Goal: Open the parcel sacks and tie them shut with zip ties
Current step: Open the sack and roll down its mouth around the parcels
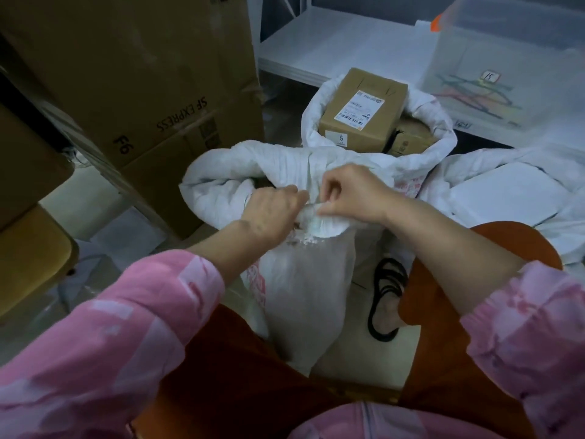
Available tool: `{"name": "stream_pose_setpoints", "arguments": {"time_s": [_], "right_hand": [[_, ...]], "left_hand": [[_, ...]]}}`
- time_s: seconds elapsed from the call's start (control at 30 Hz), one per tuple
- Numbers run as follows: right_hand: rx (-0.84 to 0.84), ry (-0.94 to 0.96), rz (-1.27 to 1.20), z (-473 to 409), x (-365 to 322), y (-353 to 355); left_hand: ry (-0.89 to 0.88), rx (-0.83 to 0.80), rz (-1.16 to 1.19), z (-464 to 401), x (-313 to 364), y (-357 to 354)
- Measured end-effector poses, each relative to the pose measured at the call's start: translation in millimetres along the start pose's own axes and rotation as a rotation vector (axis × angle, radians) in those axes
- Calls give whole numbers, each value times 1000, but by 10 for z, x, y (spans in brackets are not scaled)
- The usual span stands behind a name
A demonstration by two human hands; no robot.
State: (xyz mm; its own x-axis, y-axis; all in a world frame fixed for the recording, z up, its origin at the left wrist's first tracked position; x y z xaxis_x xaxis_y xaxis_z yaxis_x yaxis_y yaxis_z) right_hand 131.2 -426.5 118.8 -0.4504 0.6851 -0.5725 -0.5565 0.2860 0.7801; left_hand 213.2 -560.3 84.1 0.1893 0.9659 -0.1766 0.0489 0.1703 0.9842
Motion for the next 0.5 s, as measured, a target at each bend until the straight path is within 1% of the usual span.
{"name": "stream_pose_setpoints", "arguments": {"time_s": [0.03, 0.07, 0.1, 0.13, 0.17, 0.2, 0.23, 0.27, 0.3, 0.37, 0.4, 0.43, 0.5], "right_hand": [[49, 3, 82, -32, -7, 43], [52, -12, 233, -47, -21, 41], [20, -32, 388, -58, -34, 4], [-6, -35, 487, -72, -42, -52], [-9, -27, 543, -74, -47, -118], [17, -10, 587, -65, -48, -183], [58, 18, 633, -46, -41, -247], [103, 55, 687, -17, -34, -300], [137, 92, 738, 3, -10, -344], [216, 176, 816, 56, 44, -453], [277, 227, 855, 77, 83, -520], [321, 259, 903, 105, 99, -562], [422, 310, 915, 143, 100, -599]], "left_hand": [[-18, 52, 7, 41, -8, -64], [-39, 117, 27, 71, -14, -119], [-68, 198, 37, 101, -13, -146], [-79, 261, 41, 127, -16, -171], [-76, 298, 38, 148, -16, -185], [-57, 293, 37, 168, -10, -203], [-16, 253, 52, 178, 9, -198], [40, 176, 101, 181, 25, -174], [96, 65, 173, 182, 32, -99], [146, -228, 395, 137, -25, 104], [153, -300, 515, 88, -88, 217], [153, -312, 619, 40, -169, 330], [162, -311, 740, -37, -332, 421]]}}
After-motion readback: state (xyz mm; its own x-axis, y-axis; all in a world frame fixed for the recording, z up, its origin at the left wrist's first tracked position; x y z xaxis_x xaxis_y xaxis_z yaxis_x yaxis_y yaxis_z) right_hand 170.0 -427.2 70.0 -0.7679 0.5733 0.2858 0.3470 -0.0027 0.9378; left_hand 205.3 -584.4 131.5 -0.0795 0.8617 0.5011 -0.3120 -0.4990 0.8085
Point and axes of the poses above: each hand's wrist, its own z-axis away from the middle knuckle, its own y-axis out of the back of the hand, x = y × z, the point moved 1 cm from there along -z, towards the middle knuckle, and after that the axes turned 10 degrees about -y, right-handed, at the moved point
